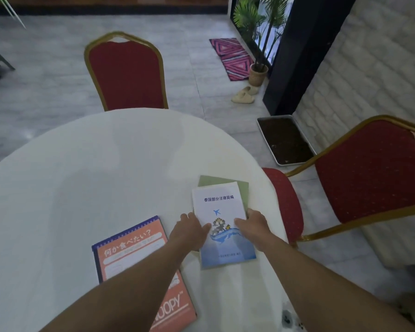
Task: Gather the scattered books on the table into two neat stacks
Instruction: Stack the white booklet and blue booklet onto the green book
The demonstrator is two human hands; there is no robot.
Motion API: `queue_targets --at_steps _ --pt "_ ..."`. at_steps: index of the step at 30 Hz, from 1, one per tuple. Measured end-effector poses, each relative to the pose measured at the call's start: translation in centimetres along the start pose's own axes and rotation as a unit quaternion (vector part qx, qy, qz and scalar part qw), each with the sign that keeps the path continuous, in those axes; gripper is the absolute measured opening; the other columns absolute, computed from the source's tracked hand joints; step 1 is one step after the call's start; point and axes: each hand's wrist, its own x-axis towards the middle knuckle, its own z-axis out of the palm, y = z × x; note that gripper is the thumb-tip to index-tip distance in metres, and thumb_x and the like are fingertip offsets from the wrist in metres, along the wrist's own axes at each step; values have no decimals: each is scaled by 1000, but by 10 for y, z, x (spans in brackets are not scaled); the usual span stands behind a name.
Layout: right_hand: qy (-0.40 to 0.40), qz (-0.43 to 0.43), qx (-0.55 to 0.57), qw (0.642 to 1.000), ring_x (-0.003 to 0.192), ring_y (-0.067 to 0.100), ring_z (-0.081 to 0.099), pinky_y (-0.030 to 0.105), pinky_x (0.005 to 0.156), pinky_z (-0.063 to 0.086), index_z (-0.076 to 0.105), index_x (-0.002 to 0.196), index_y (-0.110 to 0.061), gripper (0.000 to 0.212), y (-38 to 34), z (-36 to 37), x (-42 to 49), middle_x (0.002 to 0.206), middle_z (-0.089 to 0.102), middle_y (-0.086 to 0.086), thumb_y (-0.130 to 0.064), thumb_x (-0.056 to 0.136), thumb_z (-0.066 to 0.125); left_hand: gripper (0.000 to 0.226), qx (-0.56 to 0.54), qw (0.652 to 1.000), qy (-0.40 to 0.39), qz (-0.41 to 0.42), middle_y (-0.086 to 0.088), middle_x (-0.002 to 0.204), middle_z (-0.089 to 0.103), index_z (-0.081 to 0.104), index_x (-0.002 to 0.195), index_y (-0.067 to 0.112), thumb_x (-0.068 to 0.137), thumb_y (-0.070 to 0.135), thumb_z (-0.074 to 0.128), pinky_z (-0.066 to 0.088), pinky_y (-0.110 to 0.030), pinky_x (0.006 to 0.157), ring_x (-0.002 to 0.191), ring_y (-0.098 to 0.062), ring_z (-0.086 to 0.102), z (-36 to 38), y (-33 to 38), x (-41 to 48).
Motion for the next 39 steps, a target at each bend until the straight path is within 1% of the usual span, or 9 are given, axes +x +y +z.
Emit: queue_targets --at_steps 4,6,11,15,21,24,27,32,39 --pt "36 -5 -46 998 119 36 57 34 92 45 56 130 -9 47 2 -1 -21 128 58 18 -38 94 60 67 -34 998 47 10 -13 141 32 21 147 5 97 43 43 41 -43 105 130 -31 36 11 8 -12" --pt "49 -2 -44 998 120 36 56 34 93 44 51 133 -9 48 5 0 -24 131 54 17 -38 95 61 65 -55 996 70 19 -12 142 29 24 147 7 96 39 48 41 -43 104 131 -31 33 14 11 -14" --pt "77 -24 -46 996 110 31 61 29 79 40 57 117 -10 38 16 -5 -22 119 63 10 -39 93 64 50 -109 987 119 24 -11 135 38 42 135 10 92 30 56 43 -41 100 125 -30 38 10 15 -13" --pt "94 -44 -44 994 100 29 65 33 79 48 63 99 -10 29 13 -13 -16 103 70 7 -38 93 64 51 -160 978 117 60 -16 124 44 41 136 7 92 26 59 45 -40 101 118 -33 51 4 27 -3" --pt "75 -54 -15 996 97 24 56 25 79 36 55 117 -15 41 13 -14 -13 119 53 8 -35 87 75 53 -76 988 122 58 -20 125 45 41 131 1 93 34 57 37 -38 100 119 -37 44 8 33 7" --pt "89 -46 3 995 115 31 57 31 89 42 52 126 -12 44 12 -12 -12 126 55 12 -29 91 71 51 -80 987 128 49 -19 123 44 46 124 1 91 37 60 38 -36 100 118 -35 44 14 36 7" --pt "98 -37 2 994 118 32 59 35 94 46 53 130 -10 44 12 -13 -11 126 61 13 -26 92 69 54 -83 987 125 51 -18 123 43 46 126 1 88 36 64 37 -36 101 117 -35 44 15 35 8" --pt "97 -45 20 994 103 28 65 35 86 53 70 110 -17 23 11 -9 -11 113 71 7 -23 88 66 57 -86 987 117 67 -19 128 42 43 131 1 87 29 64 37 -37 103 118 -36 43 8 33 15" --pt "93 -105 17 990 91 27 67 24 71 43 74 109 -13 25 6 1 -2 101 71 10 -13 88 62 67 -63 990 113 63 -20 137 37 34 141 1 89 32 61 34 -38 106 126 -37 38 -3 22 26"
